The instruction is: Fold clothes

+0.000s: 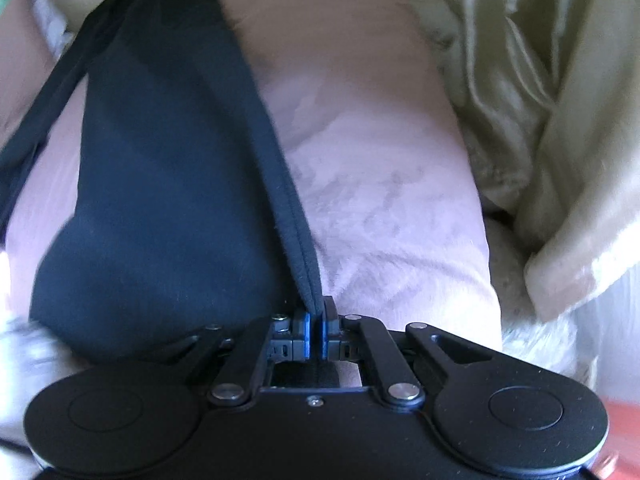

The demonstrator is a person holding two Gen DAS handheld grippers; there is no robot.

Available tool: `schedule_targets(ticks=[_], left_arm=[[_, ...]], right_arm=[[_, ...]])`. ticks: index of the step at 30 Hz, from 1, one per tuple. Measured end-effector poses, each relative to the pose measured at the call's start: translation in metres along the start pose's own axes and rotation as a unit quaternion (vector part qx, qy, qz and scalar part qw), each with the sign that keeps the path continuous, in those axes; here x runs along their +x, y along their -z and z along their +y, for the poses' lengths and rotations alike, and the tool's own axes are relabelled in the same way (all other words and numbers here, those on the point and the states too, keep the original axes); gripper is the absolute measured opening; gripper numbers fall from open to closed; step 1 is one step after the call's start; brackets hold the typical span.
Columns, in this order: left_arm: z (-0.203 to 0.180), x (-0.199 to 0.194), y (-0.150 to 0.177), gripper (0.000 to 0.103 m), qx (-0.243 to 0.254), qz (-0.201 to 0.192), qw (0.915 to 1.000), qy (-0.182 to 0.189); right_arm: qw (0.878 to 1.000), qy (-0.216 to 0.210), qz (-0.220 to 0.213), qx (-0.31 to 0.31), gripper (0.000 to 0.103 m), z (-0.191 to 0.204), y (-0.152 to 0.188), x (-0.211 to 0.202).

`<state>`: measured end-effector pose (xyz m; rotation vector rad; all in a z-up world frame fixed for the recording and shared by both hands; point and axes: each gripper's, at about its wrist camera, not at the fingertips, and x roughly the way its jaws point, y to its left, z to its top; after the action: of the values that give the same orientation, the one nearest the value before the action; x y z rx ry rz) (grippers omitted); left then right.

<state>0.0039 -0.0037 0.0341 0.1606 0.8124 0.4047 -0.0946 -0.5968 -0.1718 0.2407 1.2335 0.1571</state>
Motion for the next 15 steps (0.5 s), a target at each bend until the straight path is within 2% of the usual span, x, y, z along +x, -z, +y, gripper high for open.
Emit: schedule_targets(ticks=[3,5,6,10,12,13,15], left_arm=[[0.009,-0.002,0.023,0.064,-0.028,0.003,0.9995,0.013],[0.022,-0.014,0.040,0.064,-0.039,0.003,0.9990,0.022],[0.029,-0.021,0.048,0.064,-0.045,0.001,0.9985,0.031],[0.060,-0.039,0.071,0.064,-0.041,0.007,0.9957,0.082],[0.064,-0.041,0.080,0.064,-0.013,0.031,0.9938,0.107],[0.068,-0.042,0.086,0.064,-0.014,0.032,0.9933,0.110],[0.076,-0.042,0.098,0.064,-0.025,0.037,0.9906,0.129]], right_arm=[[0.998,-0.006,-0.013,0.055,0.007,-0.006,0.001,-0.003],[0.996,-0.008,-0.029,0.087,0.016,0.000,-0.003,-0.012],[0.995,-0.008,-0.039,0.094,0.016,0.006,-0.007,-0.021],[0.994,0.013,-0.110,0.017,0.018,0.073,-0.030,-0.084],[0.988,0.006,-0.152,-0.022,0.027,0.113,-0.033,-0.114],[0.986,-0.006,-0.164,-0.040,0.033,0.134,-0.032,-0.124],[0.983,-0.007,-0.169,-0.066,0.034,0.167,-0.033,-0.131]])
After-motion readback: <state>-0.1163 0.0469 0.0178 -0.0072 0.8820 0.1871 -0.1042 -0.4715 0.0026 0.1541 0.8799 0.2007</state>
